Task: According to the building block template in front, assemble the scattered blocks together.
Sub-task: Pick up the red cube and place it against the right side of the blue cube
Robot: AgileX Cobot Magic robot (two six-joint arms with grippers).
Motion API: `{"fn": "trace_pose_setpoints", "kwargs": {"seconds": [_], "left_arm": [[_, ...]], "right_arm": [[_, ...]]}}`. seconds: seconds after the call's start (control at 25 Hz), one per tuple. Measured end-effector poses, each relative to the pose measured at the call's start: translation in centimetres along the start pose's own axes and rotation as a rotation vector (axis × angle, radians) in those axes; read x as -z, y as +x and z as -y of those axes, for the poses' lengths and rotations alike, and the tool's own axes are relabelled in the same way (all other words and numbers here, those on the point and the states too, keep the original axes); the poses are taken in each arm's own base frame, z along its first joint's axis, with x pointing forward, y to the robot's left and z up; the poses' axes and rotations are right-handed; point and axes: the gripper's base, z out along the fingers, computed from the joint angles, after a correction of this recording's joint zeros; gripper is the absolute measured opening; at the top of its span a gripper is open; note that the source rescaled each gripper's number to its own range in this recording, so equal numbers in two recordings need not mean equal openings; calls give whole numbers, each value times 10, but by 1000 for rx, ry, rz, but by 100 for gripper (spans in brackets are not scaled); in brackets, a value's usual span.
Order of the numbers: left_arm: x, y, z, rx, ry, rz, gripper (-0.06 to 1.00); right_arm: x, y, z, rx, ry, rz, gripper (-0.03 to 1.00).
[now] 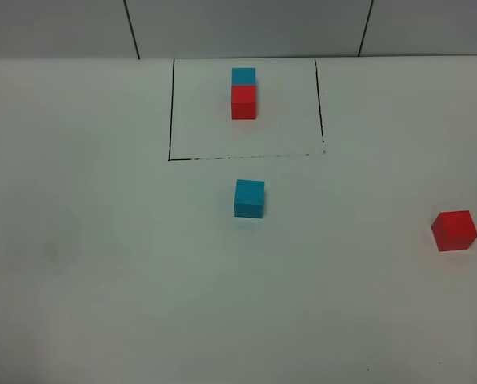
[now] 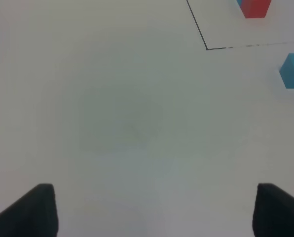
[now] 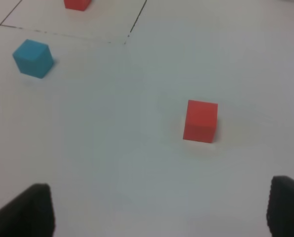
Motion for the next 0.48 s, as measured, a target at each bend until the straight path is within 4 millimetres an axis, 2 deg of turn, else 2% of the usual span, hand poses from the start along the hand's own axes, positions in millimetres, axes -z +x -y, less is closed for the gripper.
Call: {"fn": "trace_pose_setpoints", "kwargs": {"seconds": [0.12, 0.24, 0.36, 0.48], "left_arm": [[0, 0, 0, 0, 0, 0, 87], [0, 0, 0, 0, 1, 0, 87], [0, 0, 0, 0, 1, 0, 87], [0, 0, 0, 0, 1, 0, 87]], "right_arm": [[-10, -7, 1, -20, 0, -74, 74], [-36, -28, 2, -33, 1, -213, 74], [-76, -49, 5, -43, 3, -381, 74], [-133, -63, 7, -51, 3, -604, 74]]}}
